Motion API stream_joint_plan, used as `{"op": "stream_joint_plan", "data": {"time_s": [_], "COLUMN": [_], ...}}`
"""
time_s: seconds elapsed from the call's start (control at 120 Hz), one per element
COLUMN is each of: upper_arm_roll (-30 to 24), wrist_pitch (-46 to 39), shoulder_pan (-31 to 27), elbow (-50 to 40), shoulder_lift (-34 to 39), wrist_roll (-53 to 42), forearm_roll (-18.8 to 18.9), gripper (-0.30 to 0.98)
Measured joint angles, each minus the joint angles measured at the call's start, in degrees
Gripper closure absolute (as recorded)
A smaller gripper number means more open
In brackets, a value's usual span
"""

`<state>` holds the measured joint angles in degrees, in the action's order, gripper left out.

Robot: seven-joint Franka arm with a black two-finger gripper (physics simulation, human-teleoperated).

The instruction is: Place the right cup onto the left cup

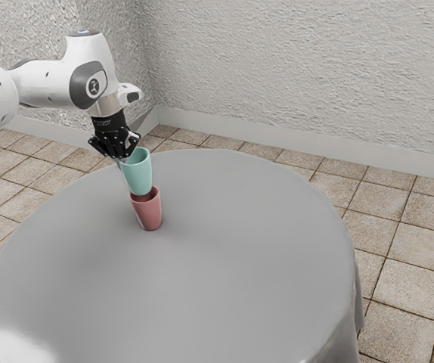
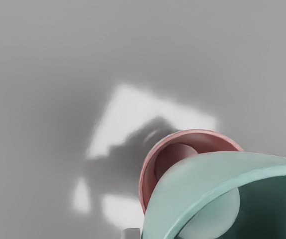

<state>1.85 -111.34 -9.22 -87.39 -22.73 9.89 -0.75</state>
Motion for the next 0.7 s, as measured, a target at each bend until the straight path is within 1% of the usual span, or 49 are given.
{"op": "stream_joint_plan", "data": {"time_s": [0.7], "upper_arm_roll": [-0.43], "wrist_pitch": [-0.9], "shoulder_pan": [-0.45], "elbow": [-0.26], "shoulder_lift": [-0.96], "wrist_roll": [-0.13], "forearm_roll": [-0.1], "gripper": [0.79]}}
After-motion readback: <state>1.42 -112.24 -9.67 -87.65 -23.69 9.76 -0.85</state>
